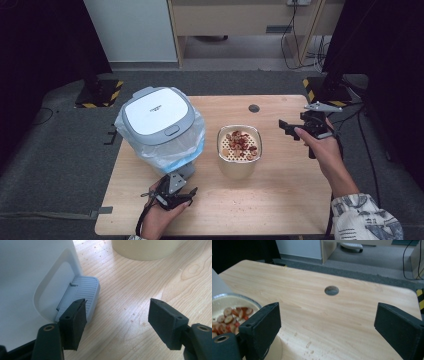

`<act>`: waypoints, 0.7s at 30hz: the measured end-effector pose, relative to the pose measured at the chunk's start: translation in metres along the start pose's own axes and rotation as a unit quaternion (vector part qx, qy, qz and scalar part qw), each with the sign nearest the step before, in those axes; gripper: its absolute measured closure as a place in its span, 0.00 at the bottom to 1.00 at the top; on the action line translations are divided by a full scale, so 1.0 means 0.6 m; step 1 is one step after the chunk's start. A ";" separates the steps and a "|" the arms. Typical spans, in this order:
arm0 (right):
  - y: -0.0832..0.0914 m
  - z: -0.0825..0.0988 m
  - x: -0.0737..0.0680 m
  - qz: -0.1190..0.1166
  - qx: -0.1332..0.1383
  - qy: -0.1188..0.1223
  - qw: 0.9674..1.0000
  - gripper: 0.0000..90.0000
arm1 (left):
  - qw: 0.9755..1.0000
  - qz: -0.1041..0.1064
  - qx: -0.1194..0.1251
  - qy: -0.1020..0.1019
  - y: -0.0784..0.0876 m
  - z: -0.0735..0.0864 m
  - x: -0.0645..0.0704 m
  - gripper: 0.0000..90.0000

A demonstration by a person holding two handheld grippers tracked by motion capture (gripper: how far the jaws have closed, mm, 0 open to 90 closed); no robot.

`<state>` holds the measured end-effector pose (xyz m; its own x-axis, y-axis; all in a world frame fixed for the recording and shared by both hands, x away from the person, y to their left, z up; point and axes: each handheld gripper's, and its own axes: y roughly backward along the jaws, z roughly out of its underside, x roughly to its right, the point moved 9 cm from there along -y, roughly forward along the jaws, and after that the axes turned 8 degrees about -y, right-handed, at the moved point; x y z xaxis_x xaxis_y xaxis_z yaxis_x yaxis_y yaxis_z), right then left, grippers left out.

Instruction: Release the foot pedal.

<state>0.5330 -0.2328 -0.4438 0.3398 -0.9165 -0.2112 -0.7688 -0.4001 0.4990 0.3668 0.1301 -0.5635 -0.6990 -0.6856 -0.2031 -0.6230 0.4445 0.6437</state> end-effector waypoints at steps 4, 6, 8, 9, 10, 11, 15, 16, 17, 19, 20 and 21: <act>-0.001 0.033 0.006 0.001 -0.003 -0.011 1.000 0.08 | 1.000 0.004 -0.005 0.000 -0.003 0.002 0.002 0.31; -0.002 0.051 0.008 0.004 -0.007 -0.012 1.000 0.08 | 1.000 0.006 -0.008 -0.002 -0.005 0.003 0.004 0.31; -0.004 0.070 0.009 0.005 -0.015 -0.015 1.000 0.08 | 1.000 0.009 -0.014 -0.004 -0.008 0.005 0.005 0.30; -0.006 0.081 0.008 0.006 -0.018 -0.015 1.000 0.08 | 1.000 0.009 -0.014 -0.005 -0.009 0.005 0.005 0.30; -0.007 0.087 0.008 0.007 -0.020 -0.015 1.000 0.08 | 1.000 0.009 -0.013 -0.005 -0.009 0.005 0.006 0.30; -0.009 0.095 0.007 0.008 -0.021 -0.014 1.000 0.08 | 1.000 0.010 -0.013 -0.005 -0.008 0.004 0.006 0.30; -0.019 0.128 0.002 0.007 -0.034 -0.017 0.999 0.08 | 1.000 0.010 -0.009 -0.006 -0.008 0.003 0.007 0.29; -0.021 0.135 0.001 0.007 -0.039 -0.016 0.999 0.08 | 1.000 0.010 -0.009 -0.006 -0.008 0.003 0.007 0.29; -0.024 0.142 0.000 0.007 -0.042 -0.014 0.999 0.08 | 1.000 0.010 -0.010 -0.006 -0.009 0.003 0.007 0.29; -0.029 0.153 0.001 0.009 -0.047 -0.018 0.999 0.08 | 1.000 0.012 -0.011 -0.006 -0.010 0.004 0.008 0.29; -0.033 0.158 0.002 0.012 -0.051 -0.023 0.998 0.08 | 1.000 0.013 -0.012 -0.007 -0.010 0.004 0.009 0.29; -0.037 0.162 0.005 0.016 -0.058 -0.021 0.998 0.07 | 1.000 0.015 -0.014 -0.008 -0.011 0.004 0.010 0.29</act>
<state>0.4984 -0.2274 -0.5374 0.2922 -0.9289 -0.2275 -0.7099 -0.3700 0.5993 0.3659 0.1246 -0.5709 -0.7220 -0.6638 -0.1950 -0.5926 0.4479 0.6695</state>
